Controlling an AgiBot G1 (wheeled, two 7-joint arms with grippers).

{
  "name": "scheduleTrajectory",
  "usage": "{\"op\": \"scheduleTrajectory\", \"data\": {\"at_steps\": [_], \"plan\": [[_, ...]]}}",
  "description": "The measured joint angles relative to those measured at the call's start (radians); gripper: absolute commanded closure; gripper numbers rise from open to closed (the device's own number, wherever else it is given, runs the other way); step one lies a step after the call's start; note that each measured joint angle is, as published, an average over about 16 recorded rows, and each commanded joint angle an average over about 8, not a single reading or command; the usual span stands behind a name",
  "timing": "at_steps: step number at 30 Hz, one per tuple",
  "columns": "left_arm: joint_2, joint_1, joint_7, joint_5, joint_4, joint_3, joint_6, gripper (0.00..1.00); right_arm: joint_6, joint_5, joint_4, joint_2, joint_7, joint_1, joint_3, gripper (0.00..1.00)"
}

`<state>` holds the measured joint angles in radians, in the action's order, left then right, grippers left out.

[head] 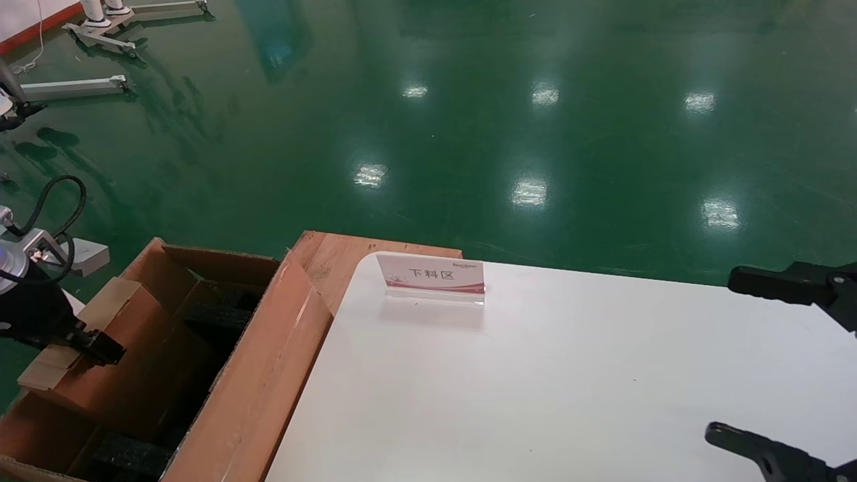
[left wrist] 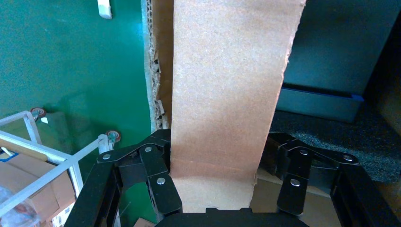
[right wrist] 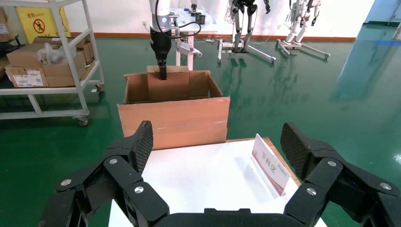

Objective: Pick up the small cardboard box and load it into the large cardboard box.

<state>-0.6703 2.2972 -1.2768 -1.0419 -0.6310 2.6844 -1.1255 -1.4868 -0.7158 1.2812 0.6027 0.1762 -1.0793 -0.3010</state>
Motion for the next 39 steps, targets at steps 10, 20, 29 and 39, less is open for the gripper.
{"op": "scheduleTrajectory", "data": {"at_steps": [10,20,29,39], "plan": [[0.0,0.003,-0.001,-0.002,-0.002,0.001,-0.001,0.0,0.0,0.0,0.0,0.0,0.0,0.0,0.0,0.0],[0.0,0.004,-0.002,-0.003,-0.003,0.001,-0.001,0.0,0.0,0.0,0.0,0.0,0.0,0.0,0.0,0.0],[-0.006,0.029,0.003,-0.011,-0.028,-0.003,0.012,0.0,0.0,0.0,0.0,0.0,0.0,0.0,0.0,0.0],[0.075,0.22,0.102,-0.034,-0.254,-0.046,0.088,0.0,0.0,0.0,-0.001,0.0,0.0,0.0,0.0,0.0]]}}
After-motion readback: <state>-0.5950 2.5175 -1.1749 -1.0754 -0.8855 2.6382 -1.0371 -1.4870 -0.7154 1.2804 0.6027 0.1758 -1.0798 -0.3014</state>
